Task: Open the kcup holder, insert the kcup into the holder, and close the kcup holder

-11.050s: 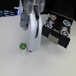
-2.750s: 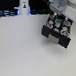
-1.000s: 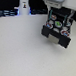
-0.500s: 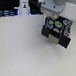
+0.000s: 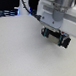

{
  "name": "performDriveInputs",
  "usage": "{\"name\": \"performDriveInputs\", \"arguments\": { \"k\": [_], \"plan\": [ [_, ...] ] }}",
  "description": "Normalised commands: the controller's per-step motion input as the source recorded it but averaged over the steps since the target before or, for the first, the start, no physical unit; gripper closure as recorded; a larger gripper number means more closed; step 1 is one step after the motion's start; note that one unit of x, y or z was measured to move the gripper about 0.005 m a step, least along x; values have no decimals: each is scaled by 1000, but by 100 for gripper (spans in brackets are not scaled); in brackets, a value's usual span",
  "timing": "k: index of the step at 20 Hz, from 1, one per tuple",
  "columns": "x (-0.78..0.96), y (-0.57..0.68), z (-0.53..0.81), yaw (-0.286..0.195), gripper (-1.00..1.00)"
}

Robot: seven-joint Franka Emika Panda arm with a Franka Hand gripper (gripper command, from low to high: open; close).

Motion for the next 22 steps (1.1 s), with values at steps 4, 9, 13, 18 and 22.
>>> {"name": "performDriveInputs", "arguments": {
  "k": [4, 9, 13, 18, 22],
  "plan": [
    [-183, 258, -82, 184, -100],
    [-352, 263, -17, 194, -100],
    [-421, 337, -2, 165, -100],
    [-447, 371, -2, 155, -100],
    [-502, 294, -71, 171, -100]
  ]
}}
